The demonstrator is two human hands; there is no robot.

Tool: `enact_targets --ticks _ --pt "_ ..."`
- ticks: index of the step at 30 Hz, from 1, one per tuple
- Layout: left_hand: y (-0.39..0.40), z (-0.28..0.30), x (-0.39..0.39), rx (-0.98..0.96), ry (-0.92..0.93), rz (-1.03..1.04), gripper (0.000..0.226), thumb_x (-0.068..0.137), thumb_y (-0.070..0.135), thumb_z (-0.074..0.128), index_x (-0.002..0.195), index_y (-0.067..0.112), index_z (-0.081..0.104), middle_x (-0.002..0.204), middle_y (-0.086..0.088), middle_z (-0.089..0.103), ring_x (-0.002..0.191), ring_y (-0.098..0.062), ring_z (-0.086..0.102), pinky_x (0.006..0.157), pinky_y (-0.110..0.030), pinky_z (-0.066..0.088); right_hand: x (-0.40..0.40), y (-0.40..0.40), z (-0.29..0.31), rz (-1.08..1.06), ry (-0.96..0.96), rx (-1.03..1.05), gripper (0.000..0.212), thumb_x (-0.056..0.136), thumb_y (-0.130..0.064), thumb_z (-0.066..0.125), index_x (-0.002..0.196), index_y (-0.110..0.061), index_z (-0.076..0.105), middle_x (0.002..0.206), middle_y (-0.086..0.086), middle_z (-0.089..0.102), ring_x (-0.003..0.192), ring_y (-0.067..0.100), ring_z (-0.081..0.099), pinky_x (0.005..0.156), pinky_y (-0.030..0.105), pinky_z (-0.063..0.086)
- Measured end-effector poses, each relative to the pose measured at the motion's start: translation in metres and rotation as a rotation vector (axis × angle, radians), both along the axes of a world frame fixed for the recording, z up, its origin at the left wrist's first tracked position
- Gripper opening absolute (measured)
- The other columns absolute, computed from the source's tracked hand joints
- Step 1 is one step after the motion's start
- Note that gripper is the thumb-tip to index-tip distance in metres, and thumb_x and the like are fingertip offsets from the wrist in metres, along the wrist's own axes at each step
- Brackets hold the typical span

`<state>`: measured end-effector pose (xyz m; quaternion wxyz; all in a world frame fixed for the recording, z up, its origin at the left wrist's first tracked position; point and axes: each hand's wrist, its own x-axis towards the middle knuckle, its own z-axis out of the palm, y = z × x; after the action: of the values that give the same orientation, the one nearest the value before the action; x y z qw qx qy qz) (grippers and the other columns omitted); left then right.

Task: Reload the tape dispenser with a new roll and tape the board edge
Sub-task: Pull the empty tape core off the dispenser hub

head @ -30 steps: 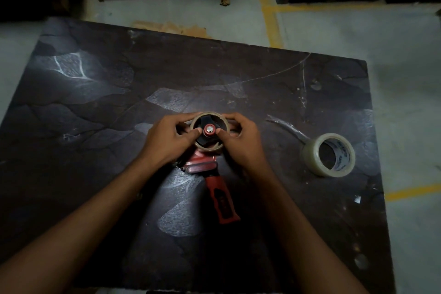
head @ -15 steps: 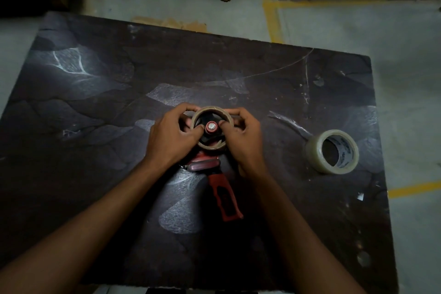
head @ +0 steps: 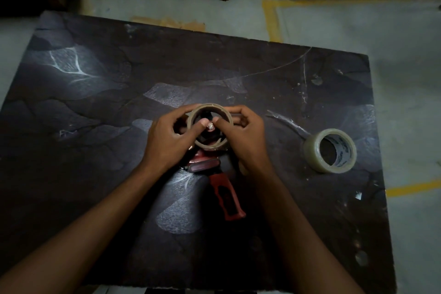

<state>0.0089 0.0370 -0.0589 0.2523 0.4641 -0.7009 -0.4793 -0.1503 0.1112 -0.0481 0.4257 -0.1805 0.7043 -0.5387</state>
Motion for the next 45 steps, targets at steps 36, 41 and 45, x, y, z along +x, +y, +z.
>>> enact_targets --ticks 36,41,45 --pt "-0.027 -0.010 0.033 -0.108 -0.053 -0.208 0.057 0.077 0.043 0.089 0.132 0.040 0.072 0.119 0.009 0.079 0.100 -0.003 0.073 0.091 -0.032 0.057 -0.006 0.097 0.005 0.386 0.978 0.454 0.045 0.085 -0.069 0.066 0.111 -0.033 0.063 0.117 -0.004 0.060 0.106 0.024 0.058 0.086 0.044 0.050" --pt "-0.032 -0.007 0.024 -0.097 -0.067 -0.271 0.062 0.077 0.029 0.091 0.135 0.035 0.071 0.121 0.008 0.079 0.096 -0.021 0.078 0.092 -0.047 0.062 -0.004 0.099 0.003 0.363 0.977 0.433 0.043 0.086 -0.071 0.058 0.102 -0.031 0.060 0.106 -0.006 0.059 0.097 0.021 0.057 0.081 0.041 0.047" --pt "-0.033 -0.007 0.021 -0.101 -0.067 -0.298 0.063 0.074 0.049 0.090 0.134 0.039 0.071 0.124 0.010 0.078 0.107 -0.014 0.077 0.098 -0.049 0.060 -0.014 0.116 0.010 0.094 0.932 0.195 0.033 0.093 -0.052 0.065 0.104 -0.021 0.067 0.104 -0.004 0.063 0.093 0.019 0.059 0.078 0.040 0.052"
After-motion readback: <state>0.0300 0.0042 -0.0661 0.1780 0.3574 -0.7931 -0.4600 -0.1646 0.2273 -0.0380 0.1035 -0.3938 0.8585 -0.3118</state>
